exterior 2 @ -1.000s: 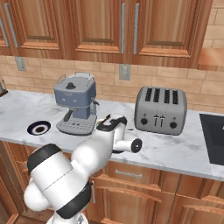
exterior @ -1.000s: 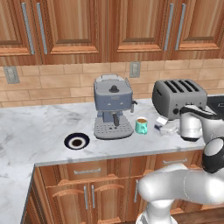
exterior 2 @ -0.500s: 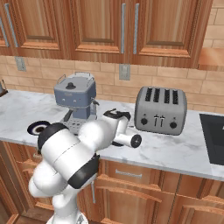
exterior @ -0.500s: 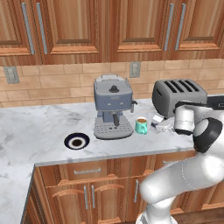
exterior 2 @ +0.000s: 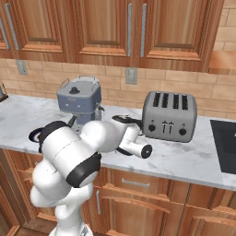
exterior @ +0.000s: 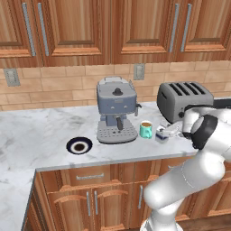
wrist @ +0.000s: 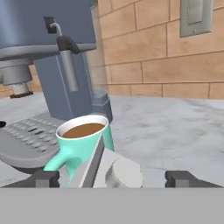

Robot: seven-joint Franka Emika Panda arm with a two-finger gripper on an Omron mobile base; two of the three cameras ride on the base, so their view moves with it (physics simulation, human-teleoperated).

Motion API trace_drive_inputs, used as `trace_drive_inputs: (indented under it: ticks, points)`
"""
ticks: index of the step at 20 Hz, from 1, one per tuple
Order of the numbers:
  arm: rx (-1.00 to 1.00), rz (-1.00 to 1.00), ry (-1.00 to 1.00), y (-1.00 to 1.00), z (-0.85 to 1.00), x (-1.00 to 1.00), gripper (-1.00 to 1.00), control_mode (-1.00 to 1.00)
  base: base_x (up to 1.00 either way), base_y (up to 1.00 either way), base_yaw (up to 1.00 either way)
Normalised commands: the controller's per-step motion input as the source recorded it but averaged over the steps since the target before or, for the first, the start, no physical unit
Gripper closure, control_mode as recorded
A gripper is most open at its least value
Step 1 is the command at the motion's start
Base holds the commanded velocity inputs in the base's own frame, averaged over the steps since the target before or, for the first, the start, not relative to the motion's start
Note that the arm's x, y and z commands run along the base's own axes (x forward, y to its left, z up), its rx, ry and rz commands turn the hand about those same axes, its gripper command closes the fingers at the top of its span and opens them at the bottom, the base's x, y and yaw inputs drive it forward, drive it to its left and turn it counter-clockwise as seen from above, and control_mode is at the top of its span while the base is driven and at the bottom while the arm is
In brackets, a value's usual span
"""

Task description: Take a sugar cube from the saucer and place it inside the coffee. Then, grab milk from the fridge and place it next to the coffee on the counter to sweeten the coffee.

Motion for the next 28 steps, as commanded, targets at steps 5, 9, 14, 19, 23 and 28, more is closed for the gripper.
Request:
trace_drive_inputs:
  ticks: [5, 9, 14, 19, 23, 28]
  points:
    - [0.00, -0.05, -0.05, -0.26, 0.34, -0.40, -1.00, -1.00, 0.00, 0.00, 0.00]
    - [0.00, -0.05, -0.22, -0.16, 0.68, -0.64, -1.00, -1.00, 0.00, 0.00, 0.00]
    - [-0.12, -0.01, -0.50, 0.05, 0.99, -0.68, -1.00, -1.00, 0.00, 0.00, 0.00]
    - [-0.29, 0.00, -0.66, 0.46, 1.00, -0.57, -1.00, -1.00, 0.00, 0.00, 0.00]
    - [-0.36, 0.09, -0.60, 0.94, 1.00, -0.47, -1.00, -1.00, 0.00, 0.00, 0.00]
    - [-0.40, 0.08, -0.61, 1.00, 1.00, -0.41, -1.00, -1.00, 0.00, 0.00, 0.00]
